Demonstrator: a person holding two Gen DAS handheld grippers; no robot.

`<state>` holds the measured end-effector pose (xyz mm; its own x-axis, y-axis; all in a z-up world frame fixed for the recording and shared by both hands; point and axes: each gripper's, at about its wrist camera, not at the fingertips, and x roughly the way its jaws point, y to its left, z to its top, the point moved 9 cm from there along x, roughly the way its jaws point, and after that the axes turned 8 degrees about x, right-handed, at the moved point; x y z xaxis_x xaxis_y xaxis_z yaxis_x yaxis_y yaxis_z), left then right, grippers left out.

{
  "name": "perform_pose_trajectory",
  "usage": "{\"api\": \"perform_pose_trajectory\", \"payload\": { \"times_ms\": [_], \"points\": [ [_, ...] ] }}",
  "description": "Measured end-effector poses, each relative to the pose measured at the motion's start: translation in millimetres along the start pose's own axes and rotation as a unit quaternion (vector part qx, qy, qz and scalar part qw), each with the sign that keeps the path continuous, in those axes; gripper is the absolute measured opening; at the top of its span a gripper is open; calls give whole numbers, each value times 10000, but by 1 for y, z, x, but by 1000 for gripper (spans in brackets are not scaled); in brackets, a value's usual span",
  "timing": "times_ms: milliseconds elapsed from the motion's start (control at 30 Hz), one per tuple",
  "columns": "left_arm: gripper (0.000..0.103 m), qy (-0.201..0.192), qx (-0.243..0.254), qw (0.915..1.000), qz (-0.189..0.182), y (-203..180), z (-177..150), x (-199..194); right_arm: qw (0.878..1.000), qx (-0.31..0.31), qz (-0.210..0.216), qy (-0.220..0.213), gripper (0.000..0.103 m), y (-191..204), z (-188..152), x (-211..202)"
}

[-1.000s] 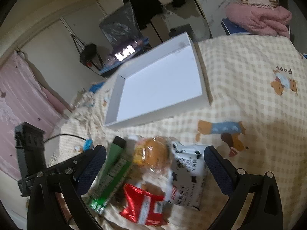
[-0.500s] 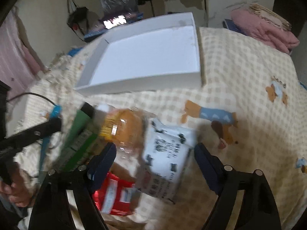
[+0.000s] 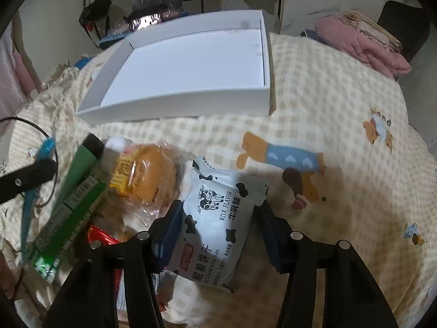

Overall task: Organize objects
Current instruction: 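Lift the candy bar with the left tool while the right tool grasps the milk biscuit packet, then carry the candy bar and biscuit packet over the white box with both tools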

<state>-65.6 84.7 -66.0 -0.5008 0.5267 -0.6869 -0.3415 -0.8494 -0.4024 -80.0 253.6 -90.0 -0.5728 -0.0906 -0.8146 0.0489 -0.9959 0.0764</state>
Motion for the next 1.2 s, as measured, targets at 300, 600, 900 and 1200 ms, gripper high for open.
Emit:
{"api": "perform_pose_trajectory", "payload": {
  "times_ms": [300, 600, 900, 1200],
  "points": [
    [32, 18, -12, 10000, -7, 1, -1, 1, 9897, 664, 921, -877, 52, -1, 25, -41],
    [32, 33, -136, 9999, -22, 5, -3, 2, 9699, 889, 2169, -656, 52, 25, 24, -41],
    [32, 31, -147, 9999, -26, 5, -3, 1, 9603, 951, 2540, -645, 52, 30, 24, -37],
    [32, 45, -257, 9997, -22, 10, -4, 4, 9486, 912, 2968, -614, 52, 42, 23, -40]
  ]
}}
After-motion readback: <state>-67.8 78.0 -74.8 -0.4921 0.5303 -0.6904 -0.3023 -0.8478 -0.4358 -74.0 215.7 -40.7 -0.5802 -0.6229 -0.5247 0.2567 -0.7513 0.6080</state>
